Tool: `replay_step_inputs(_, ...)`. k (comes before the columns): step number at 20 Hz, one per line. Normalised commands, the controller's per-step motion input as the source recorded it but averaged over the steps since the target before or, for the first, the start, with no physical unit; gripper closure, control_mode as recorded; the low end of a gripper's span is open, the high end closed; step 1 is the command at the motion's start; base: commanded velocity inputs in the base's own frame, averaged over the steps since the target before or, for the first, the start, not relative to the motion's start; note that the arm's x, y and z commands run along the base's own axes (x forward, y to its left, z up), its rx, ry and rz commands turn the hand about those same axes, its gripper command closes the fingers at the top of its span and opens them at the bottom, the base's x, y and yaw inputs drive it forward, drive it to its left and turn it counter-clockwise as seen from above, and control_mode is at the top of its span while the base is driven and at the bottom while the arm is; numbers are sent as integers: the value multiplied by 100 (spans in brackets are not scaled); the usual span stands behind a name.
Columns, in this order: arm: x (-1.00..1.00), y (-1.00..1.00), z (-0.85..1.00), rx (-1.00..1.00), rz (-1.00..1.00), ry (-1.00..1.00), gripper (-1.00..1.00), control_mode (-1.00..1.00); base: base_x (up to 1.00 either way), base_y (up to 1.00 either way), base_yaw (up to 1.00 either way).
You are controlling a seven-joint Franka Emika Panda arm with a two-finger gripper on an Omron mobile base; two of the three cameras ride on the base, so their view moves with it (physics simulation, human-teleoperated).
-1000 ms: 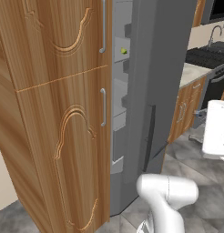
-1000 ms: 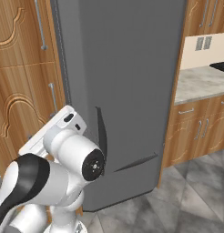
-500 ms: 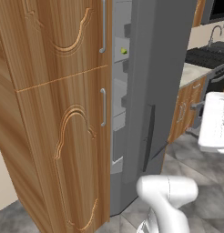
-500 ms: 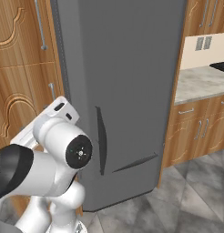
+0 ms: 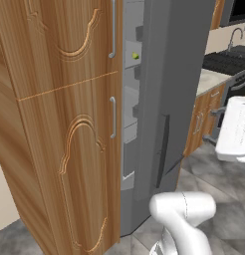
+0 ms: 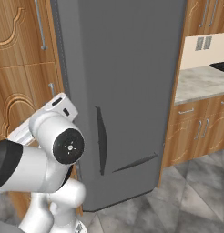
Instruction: There is a bowl on the dining counter. Grab a lemon wedge from the fridge and place it in the bowl. Then get the liquor bottle and glass cup from the cabinet and place them next to the bowl.
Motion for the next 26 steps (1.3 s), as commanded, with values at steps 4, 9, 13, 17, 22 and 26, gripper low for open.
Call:
replay_step_inputs(4, 10, 36, 8, -7, -12, 2, -100, -100, 0, 0, 0)
replay_step_inputs(9, 23, 48, 13, -11, -11, 4, -100, -100, 0, 0, 0)
replay_step_inputs(13, 36, 45, 15, -12, -9, 7, -100, -100, 0, 0, 0)
replay_step_inputs(17, 52, 35, 16, -12, -7, 11, -100, -100, 0, 0, 0)
replay_step_inputs(22, 64, 23, 6, -13, -5, 11, -100, -100, 0, 0, 0)
replay_step_inputs(26, 58, 18, 0, -20, -4, 2, -100, -100, 0, 0, 0)
